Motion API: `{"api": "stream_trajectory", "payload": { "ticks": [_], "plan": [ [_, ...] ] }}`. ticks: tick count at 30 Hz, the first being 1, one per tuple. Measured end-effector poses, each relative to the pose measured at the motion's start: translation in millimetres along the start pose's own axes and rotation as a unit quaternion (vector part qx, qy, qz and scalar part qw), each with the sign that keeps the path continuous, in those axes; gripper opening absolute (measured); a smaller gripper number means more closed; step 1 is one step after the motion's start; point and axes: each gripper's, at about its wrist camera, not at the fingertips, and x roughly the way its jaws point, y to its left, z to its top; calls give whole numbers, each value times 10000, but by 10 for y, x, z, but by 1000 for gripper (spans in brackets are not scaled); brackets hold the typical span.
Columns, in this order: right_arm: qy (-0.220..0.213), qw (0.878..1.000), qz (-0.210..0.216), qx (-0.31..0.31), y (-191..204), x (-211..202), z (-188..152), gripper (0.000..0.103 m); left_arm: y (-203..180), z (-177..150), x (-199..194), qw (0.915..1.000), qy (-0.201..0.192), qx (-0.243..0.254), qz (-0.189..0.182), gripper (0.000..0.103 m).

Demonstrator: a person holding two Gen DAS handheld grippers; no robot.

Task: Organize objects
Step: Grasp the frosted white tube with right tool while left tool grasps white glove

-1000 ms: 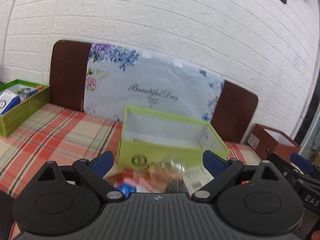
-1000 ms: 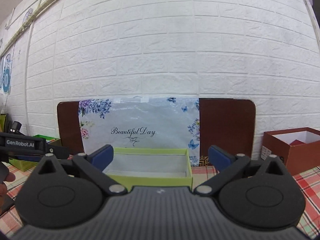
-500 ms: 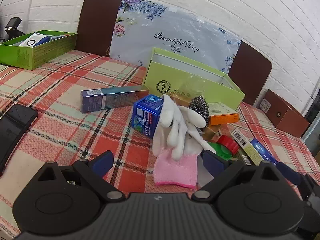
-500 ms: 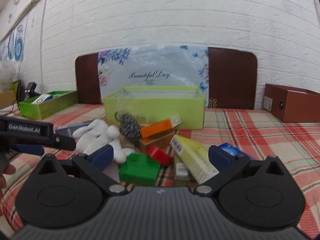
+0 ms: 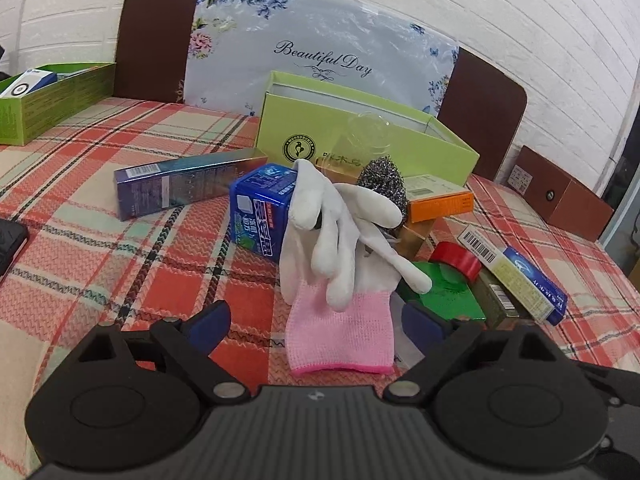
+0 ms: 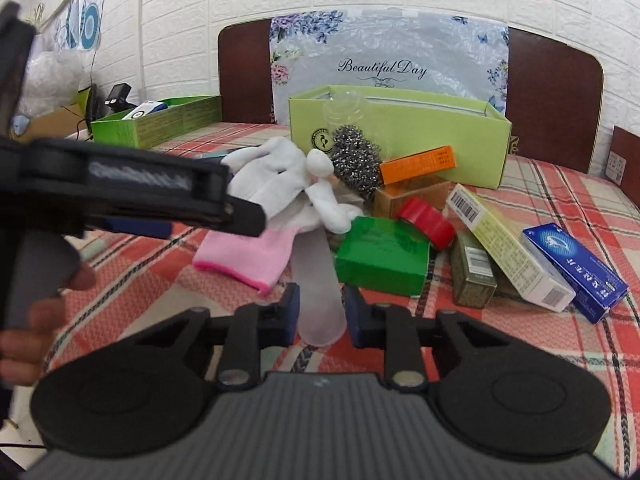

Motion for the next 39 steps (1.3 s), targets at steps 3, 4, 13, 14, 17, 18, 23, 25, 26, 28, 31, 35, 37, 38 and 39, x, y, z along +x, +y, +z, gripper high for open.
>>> {"api": "stream_trajectory", "payload": {
  "ticks": [3, 4, 13, 14, 17, 18, 23, 25, 26, 28, 31, 35, 37, 38, 39],
  "plan": [
    [68, 9999, 51, 84, -64, -107, -1, 12, 8, 19, 136, 9997, 145, 40, -207, 77],
    [104, 9998, 86, 121, -86, -135, -7, 12, 8, 31, 182, 9994, 206, 41, -261, 71],
    [78, 9998, 163, 19, -75, -84, -5, 32, 76, -84, -109, 9948, 642, 468, -641, 9],
    [81, 9998, 184, -29, -60, -57, 2, 33, 104, -123, -206, 9942, 690, 502, -649, 9],
    [131, 9997, 172, -137, -23, 39, 16, 35, 162, -236, -470, 9927, 829, 548, -689, 9],
    [163, 9996, 174, -147, -19, 69, 18, 34, 172, -266, -525, 9926, 863, 548, -654, 9],
    [395, 9988, 273, -119, -44, 42, 11, 27, 192, -240, -507, 9949, 831, 418, -389, 34],
    [508, 9979, 328, -252, -42, -84, -18, 27, 154, -176, -413, 9967, 677, 306, -315, 59],
    [555, 9974, 343, -302, -41, -158, -37, 27, 116, -142, -373, 9975, 567, 271, -309, 70],
    [593, 9968, 435, -317, -55, -297, -71, 27, 17, -74, -288, 9985, 361, 298, -285, 75],
    [603, 9976, 296, -181, -97, -375, -101, 27, -126, 16, -90, 9979, 236, 536, -261, 86],
    [652, 9978, 147, -6, -153, -390, -108, 27, -178, 52, 218, 9960, 453, 759, -164, 80],
    [681, 9976, 99, -51, -157, -427, -123, 27, -177, 16, 233, 9940, 336, 1035, 44, 47],
    [702, 9975, 102, -44, -165, -449, -134, 27, -171, 7, 208, 9919, 345, 1221, 54, 22],
    [725, 9973, 118, -36, -174, -464, -139, 27, -130, 9, 154, 9919, 412, 1204, -56, 16]
  ]
}}
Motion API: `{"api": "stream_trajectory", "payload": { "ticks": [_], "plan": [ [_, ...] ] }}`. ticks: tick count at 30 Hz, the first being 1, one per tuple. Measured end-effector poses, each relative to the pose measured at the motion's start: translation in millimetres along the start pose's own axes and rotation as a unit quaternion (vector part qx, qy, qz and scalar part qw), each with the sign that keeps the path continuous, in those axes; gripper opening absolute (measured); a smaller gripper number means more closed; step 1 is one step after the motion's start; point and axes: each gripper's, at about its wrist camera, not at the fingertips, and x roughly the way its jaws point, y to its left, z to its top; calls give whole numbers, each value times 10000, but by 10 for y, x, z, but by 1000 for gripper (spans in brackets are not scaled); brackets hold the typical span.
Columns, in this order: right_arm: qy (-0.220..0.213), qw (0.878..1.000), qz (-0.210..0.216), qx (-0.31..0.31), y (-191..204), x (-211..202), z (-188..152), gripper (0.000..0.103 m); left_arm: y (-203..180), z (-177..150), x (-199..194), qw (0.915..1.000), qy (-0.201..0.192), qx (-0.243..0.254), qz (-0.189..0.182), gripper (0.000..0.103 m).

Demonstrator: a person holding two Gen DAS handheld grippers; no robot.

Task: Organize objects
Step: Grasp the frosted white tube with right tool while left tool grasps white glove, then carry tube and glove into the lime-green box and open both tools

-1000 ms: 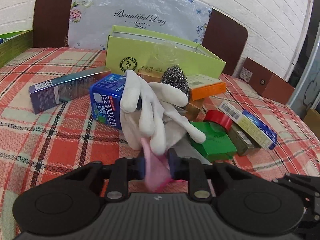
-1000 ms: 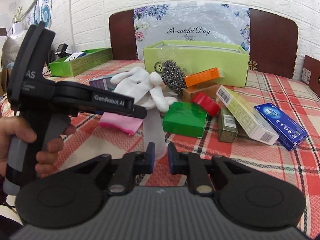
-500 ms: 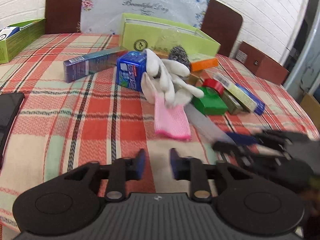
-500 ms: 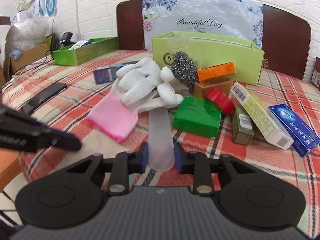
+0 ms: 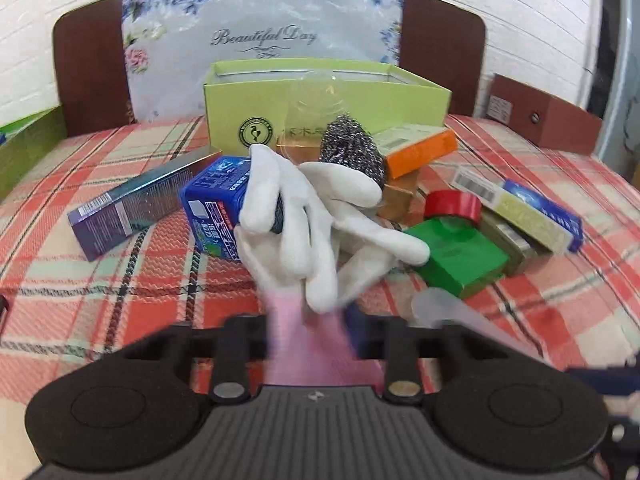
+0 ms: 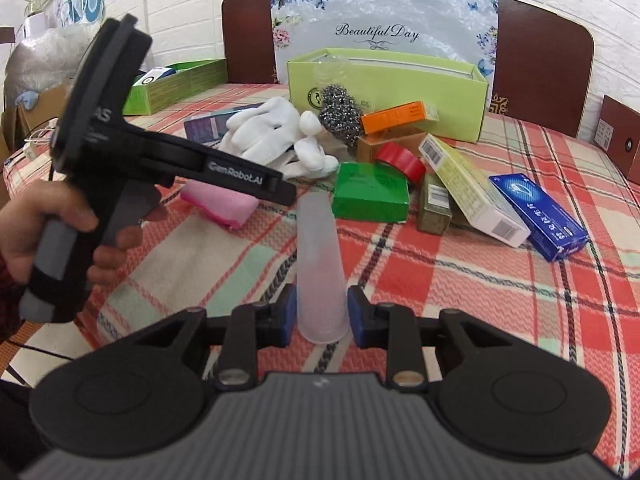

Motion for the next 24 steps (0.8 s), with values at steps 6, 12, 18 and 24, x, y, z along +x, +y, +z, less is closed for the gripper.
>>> {"api": "stream_trajectory", "payload": {
  "ticks": [6, 12, 18, 24],
  "plan": [
    [-78, 9999, 71, -88, 32, 4, 32, 36, 118, -335, -561, 9989, 333, 144, -287, 8],
    [-91, 9999, 4, -133, 59, 115, 75, 40, 139, -380, -586, 9996, 280, -61, -31, 57],
    [-33, 9999, -98, -23, 47, 156, 90, 40, 84, -226, -398, 9993, 73, 196, 314, 81],
    [1, 9999, -105, -39, 65, 227, 113, 40, 110, -191, -347, 9997, 223, 65, -117, 36]
  ]
}}
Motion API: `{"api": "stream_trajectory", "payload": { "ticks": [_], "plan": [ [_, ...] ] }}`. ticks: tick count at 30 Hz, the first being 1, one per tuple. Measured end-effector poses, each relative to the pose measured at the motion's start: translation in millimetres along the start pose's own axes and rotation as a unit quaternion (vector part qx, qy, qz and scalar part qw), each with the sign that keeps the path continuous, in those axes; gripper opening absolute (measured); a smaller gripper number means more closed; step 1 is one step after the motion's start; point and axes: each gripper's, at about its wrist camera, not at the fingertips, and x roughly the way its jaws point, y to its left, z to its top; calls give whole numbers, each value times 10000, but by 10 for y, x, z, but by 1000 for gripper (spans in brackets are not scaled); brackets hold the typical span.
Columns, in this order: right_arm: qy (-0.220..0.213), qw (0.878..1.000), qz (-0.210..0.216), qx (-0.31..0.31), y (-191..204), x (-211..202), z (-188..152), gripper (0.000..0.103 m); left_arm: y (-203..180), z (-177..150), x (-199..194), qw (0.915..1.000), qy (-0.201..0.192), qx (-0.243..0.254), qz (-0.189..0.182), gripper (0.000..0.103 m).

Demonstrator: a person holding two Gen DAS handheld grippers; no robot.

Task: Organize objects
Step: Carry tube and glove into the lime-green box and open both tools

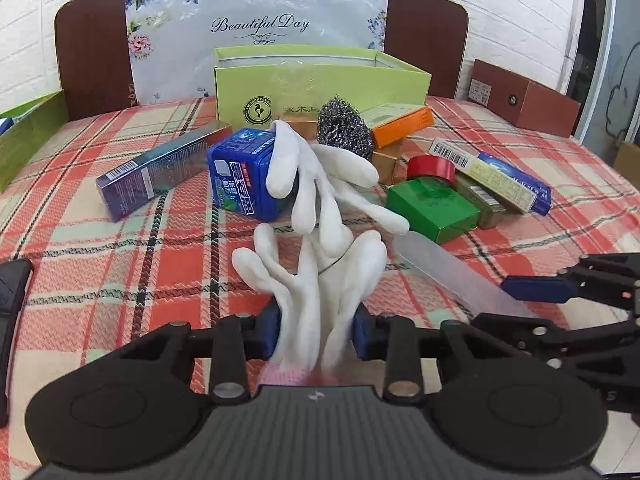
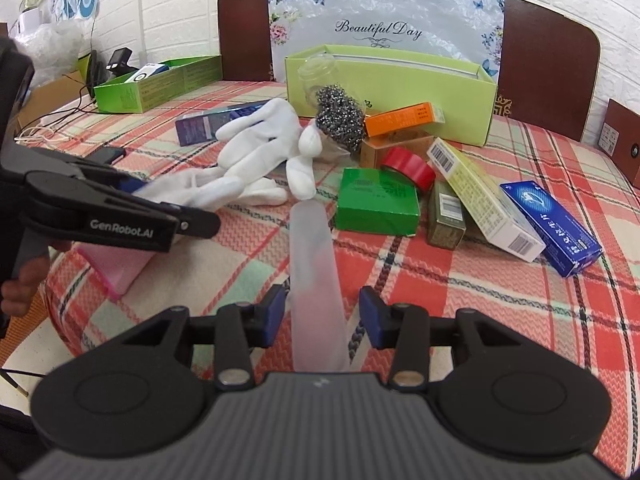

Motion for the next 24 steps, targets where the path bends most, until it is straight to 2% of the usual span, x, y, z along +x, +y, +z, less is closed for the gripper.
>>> {"api": "stream_trajectory", "payload": {
  "ticks": [1, 4, 5, 6, 7, 8, 10, 16, 20, 24],
  "plan": [
    [5, 10000, 19, -1, 0, 13, 7, 40, -14, -2, -1, 10000, -5, 23, 29, 37],
    [18, 10000, 57, -6, 1, 60, 37, 40, -44, -10, 21, 9999, -16, 52, 148, 56],
    [19, 10000, 63, -16, 5, 80, 50, 40, -50, -10, 27, 9999, -17, 60, 156, 56],
    [5, 10000, 69, -29, 11, 102, 61, 40, -57, -8, 29, 9999, -13, 91, 126, 52],
    [-3, 10000, 77, -41, 18, 127, 69, 39, -61, -6, 21, 9999, -13, 110, 72, 35],
    [-7, 10000, 70, -48, 23, 150, 73, 38, -59, -1, 9, 9999, 8, 112, -2, 23],
    [-2, 9999, 90, -94, 28, 156, 79, 27, -42, 9, -24, 9998, 41, 53, -161, 17],
    [-35, 9994, 346, 2, -23, -49, 108, 27, -7, 76, -206, 9982, -1, 303, -518, 13],
    [-284, 9985, 473, 32, -87, -252, 195, 27, 38, 266, -466, 9960, -359, 383, -729, 13],
    [-523, 9970, 556, 119, -208, -345, 381, 27, 62, 576, -655, 9925, -861, 488, -716, 13]
  ]
}}
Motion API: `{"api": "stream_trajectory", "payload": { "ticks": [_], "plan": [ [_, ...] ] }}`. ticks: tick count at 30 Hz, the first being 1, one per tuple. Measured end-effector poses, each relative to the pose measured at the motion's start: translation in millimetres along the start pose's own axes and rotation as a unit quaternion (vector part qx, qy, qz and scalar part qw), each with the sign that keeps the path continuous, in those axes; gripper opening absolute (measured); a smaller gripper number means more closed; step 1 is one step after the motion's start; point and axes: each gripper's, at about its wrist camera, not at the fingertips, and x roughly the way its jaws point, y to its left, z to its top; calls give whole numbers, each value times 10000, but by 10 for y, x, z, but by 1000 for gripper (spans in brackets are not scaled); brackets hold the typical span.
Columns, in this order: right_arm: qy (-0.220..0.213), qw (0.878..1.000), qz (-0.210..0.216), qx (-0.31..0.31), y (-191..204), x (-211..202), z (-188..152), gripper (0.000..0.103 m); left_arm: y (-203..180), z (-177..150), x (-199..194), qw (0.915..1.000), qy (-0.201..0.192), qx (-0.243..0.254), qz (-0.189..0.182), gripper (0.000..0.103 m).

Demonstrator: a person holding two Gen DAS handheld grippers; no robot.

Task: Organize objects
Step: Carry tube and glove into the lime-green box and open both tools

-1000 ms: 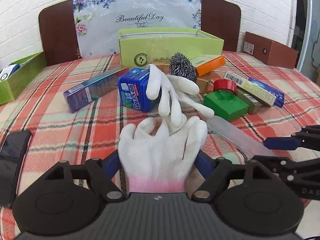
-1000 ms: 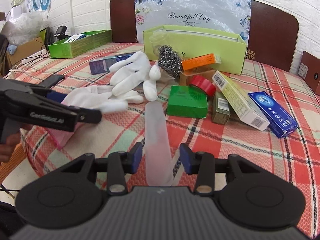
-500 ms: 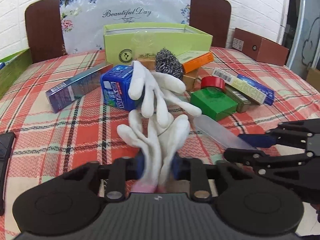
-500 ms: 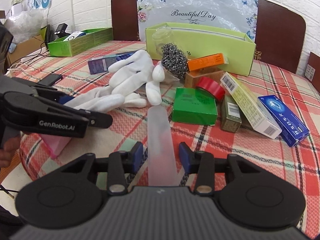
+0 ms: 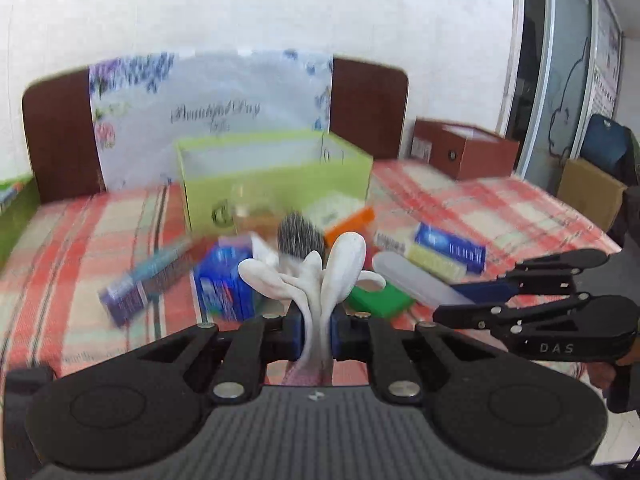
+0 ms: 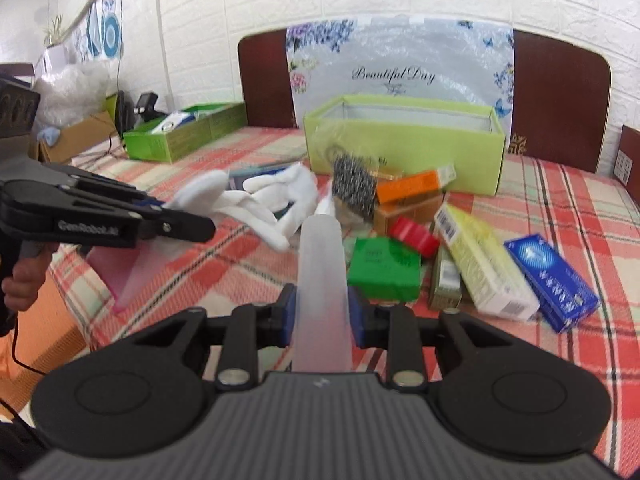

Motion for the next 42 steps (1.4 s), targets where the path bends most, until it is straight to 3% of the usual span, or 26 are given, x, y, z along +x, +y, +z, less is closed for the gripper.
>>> {"api": "stream_trajectory", "payload": {
  "ticks": [5, 8, 13, 19, 24, 29, 33, 34, 35, 37, 38, 40, 42],
  "plan": [
    [-364, 9993, 98, 44, -167, -16, 392, 27, 105, 468, 78, 9986, -463, -218, 111, 13],
    [-547, 9984, -11, -149, -250, 76, 674, 27, 174, 743, 305, 9978, -474, -421, 170, 13],
    [-547, 9967, -426, -413, -450, 499, 1138, 27, 274, 1182, 797, 9957, -598, -560, 434, 13],
    [-740, 9932, -859, -272, -838, 1033, 1567, 27, 581, 1616, 1484, 9879, -716, -1289, 482, 13],
    [-1050, 9868, -1236, 37, -1233, 1462, 1808, 27, 731, 1776, 2026, 9839, -669, -1554, 580, 13],
    [-1066, 9839, -1418, 220, -1545, 1899, 1839, 27, 746, 1789, 2502, 9854, -496, -1540, 534, 13],
    [-842, 9868, -1368, 186, -1652, 2161, 1782, 27, 690, 1678, 2747, 9885, -352, -1382, 500, 15],
    [-766, 9880, -1337, 131, -1654, 2201, 1757, 27, 685, 1643, 2787, 9894, -348, -1327, 472, 29],
    [-659, 9892, -1304, 68, -1659, 2250, 1731, 27, 687, 1615, 2817, 9896, -271, -1339, 448, 62],
    [-505, 9918, -1177, -38, -1665, 2327, 1673, 30, 705, 1552, 2809, 9857, -199, -1560, 606, 93],
    [-467, 9924, -1136, -105, -1672, 2346, 1647, 36, 712, 1521, 2769, 9834, -317, -1647, 687, 93],
    [-447, 9922, -1152, -189, -1670, 2318, 1597, 68, 730, 1516, 2699, 9842, -347, -1616, 641, 93],
    [-547, 9918, -1132, -218, -1663, 2220, 1562, 84, 734, 1537, 2602, 9837, -292, -1606, 750, 93]
  ]
}}
